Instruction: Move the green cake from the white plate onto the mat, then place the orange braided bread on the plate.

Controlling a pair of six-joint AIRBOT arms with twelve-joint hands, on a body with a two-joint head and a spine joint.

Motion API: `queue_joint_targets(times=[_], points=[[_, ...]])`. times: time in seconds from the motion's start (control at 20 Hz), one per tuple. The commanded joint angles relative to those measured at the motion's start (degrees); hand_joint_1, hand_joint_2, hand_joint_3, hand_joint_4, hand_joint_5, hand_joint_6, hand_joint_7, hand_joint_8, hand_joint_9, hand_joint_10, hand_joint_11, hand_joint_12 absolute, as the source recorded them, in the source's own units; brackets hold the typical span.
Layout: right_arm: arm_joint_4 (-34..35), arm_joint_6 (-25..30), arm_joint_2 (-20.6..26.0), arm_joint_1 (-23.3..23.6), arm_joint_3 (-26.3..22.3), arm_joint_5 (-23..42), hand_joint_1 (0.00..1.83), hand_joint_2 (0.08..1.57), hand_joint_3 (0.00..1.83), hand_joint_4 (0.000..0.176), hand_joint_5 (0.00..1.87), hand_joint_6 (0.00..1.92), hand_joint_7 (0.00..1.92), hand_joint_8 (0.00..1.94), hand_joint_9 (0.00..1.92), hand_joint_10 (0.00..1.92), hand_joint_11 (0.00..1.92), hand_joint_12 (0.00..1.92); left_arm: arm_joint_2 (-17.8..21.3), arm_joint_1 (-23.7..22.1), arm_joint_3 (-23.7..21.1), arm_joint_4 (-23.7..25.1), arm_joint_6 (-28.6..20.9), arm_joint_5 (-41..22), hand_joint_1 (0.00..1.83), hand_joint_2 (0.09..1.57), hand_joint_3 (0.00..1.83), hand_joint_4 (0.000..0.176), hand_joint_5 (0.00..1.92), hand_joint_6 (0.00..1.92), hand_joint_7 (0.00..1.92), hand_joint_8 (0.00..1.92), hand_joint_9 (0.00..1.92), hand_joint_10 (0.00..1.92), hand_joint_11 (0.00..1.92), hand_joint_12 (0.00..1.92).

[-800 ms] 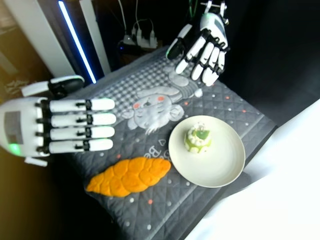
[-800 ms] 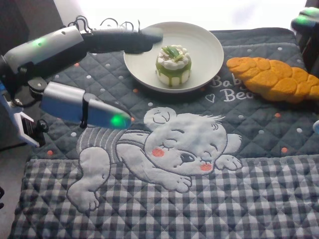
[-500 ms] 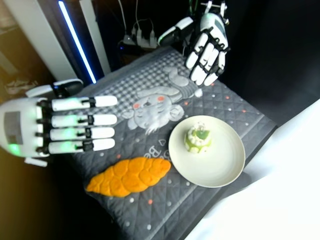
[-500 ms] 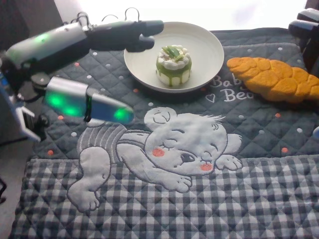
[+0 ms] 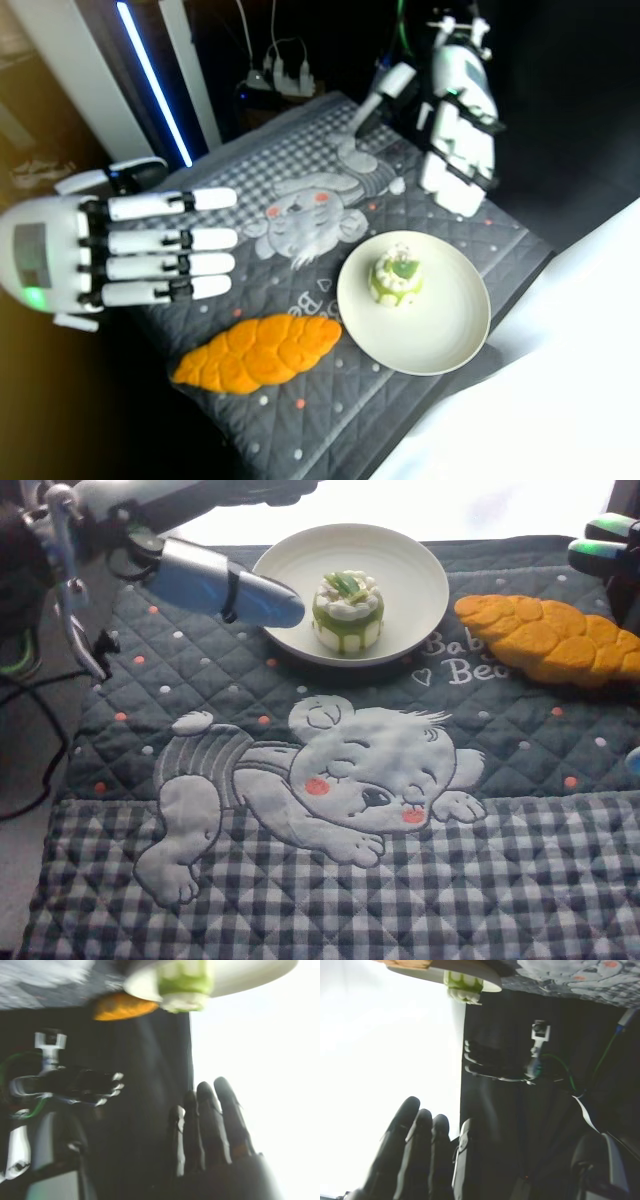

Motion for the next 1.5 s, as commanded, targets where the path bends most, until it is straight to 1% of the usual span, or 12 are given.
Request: queue_joint_targets(times=[0.0, 0.2, 0.3, 0.4, 0.45, 0.65, 0.85, 0.9, 1.15, 1.25, 1.35, 1.45], points=[[2.16, 0.35, 0.15, 0.41, 0.31, 7.23, 0.75, 0.64, 0.0, 0.159, 0.4, 0.0, 0.22, 0.0, 0.19, 0.01, 0.0, 0.74, -0.51, -1.64, 0.73, -1.09, -0.87, -2.51, 0.71, 0.85, 0.0, 0.055, 0.22, 0.0, 0.3, 0.0, 0.36, 0.0, 0.14, 0.45], [2.12, 0.35, -0.21, 0.41, 0.45, 7.53, 0.73, 0.66, 0.0, 0.149, 0.41, 0.0, 0.23, 0.0, 0.22, 0.01, 0.0, 0.73, -6.62, -4.38, 7.22, 5.84, -7.11, 2.92, 0.77, 0.83, 0.0, 0.077, 0.21, 0.0, 0.33, 0.01, 0.37, 0.01, 0.19, 0.29], [1.87, 0.34, -0.31, 0.41, 0.49, 7.93, 0.73, 0.69, 0.01, 0.126, 0.41, 0.0, 0.25, 0.0, 0.25, 0.01, 0.0, 0.77, -9.29, -4.64, 9.68, 6.61, -7.82, 5.3, 0.82, 0.84, 0.0, 0.065, 0.22, 0.01, 0.34, 0.0, 0.36, 0.0, 0.17, 0.27], [1.46, 0.34, -0.31, 0.41, 0.46, 8.7, 0.64, 0.78, 0.02, 0.105, 0.41, 0.0, 0.29, 0.0, 0.3, 0.01, 0.0, 0.9, -12.11, -5.03, 12.17, 7.97, -7.83, 8.3, 0.8, 0.81, 0.0, 0.123, 0.19, 0.0, 0.36, 0.0, 0.36, 0.0, 0.17, 0.2], [1.32, 0.34, -0.29, 0.42, 0.45, 9.07, 0.63, 0.8, 0.01, 0.113, 0.41, 0.0, 0.29, 0.0, 0.28, 0.0, 0.0, 0.87, -13.68, -5.28, 13.55, 9.16, -7.83, 10.01, 0.81, 0.79, 0.0, 0.129, 0.19, 0.0, 0.38, 0.01, 0.37, 0.0, 0.18, 0.19], [0.82, 0.34, -0.32, 0.43, 0.14, 9.34, 0.55, 0.84, 0.0, 0.12, 0.43, 0.0, 0.33, 0.01, 0.33, 0.01, 0.02, 1.0, -18.55, -5.37, 18.7, 14.59, -11.88, 13.8, 0.89, 0.75, 0.0, 0.107, 0.28, 0.0, 0.47, 0.01, 0.43, 0.0, 0.2, 0.22], [0.46, 0.34, -0.49, 0.45, -0.07, 9.39, 0.51, 0.92, 0.0, 0.109, 0.34, 0.0, 0.25, 0.0, 0.3, 0.0, 0.0, 1.06, -21.49, -5.07, 21.73, 18.18, -14.6, 16.21, 0.89, 0.74, 0.0, 0.175, 0.25, 0.0, 0.47, 0.0, 0.36, 0.0, 0.15, 0.43], [0.25, 0.34, -0.52, 0.49, -0.08, 9.43, 0.45, 0.92, 0.0, 0.148, 0.28, 0.0, 0.2, 0.0, 0.28, 0.0, 0.02, 1.01, -22.39, -5.09, 22.47, 19.04, -14.64, 17.68, 0.85, 0.73, 0.0, 0.167, 0.28, 0.0, 0.48, 0.0, 0.38, 0.0, 0.07, 0.6], [-0.06, 0.34, -0.74, 0.55, -0.1, 9.42, 0.47, 0.88, 0.0, 0.176, 0.26, 0.0, 0.14, 0.01, 0.18, 0.01, 0.0, 0.87, -23.83, -5.17, 23.76, 23.99, -18.32, 18.59, 0.81, 0.74, 0.0, 0.152, 0.26, 0.0, 0.45, 0.0, 0.35, 0.0, 0.05, 0.61], [-0.06, 0.34, -0.79, 0.57, -0.11, 9.42, 0.44, 0.91, 0.0, 0.159, 0.28, 0.0, 0.2, 0.01, 0.23, 0.01, 0.02, 0.9, -23.85, -5.05, 23.55, 24.22, -18.38, 17.81, 0.85, 0.75, 0.01, 0.164, 0.27, 0.0, 0.46, 0.01, 0.38, 0.01, 0.07, 0.61], [-0.06, 0.34, -0.9, 0.57, -0.1, 9.41, 0.47, 0.95, 0.0, 0.13, 0.29, 0.0, 0.22, 0.0, 0.25, 0.01, 0.0, 0.98, -23.86, -4.92, 23.28, 24.34, -18.39, 17.42, 0.88, 0.77, 0.01, 0.147, 0.37, 0.02, 0.5, 0.01, 0.4, 0.01, 0.09, 0.61], [-0.06, 0.35, -0.91, 0.58, -0.1, 9.41, 0.47, 0.97, 0.0, 0.099, 0.32, 0.0, 0.24, 0.0, 0.26, 0.0, 0.0, 1.01, -24.02, -4.75, 23.18, 24.34, -18.39, 17.02, 0.93, 0.84, 0.0, 0.095, 0.58, 0.01, 0.65, 0.01, 0.57, 0.02, 0.15, 0.7]])
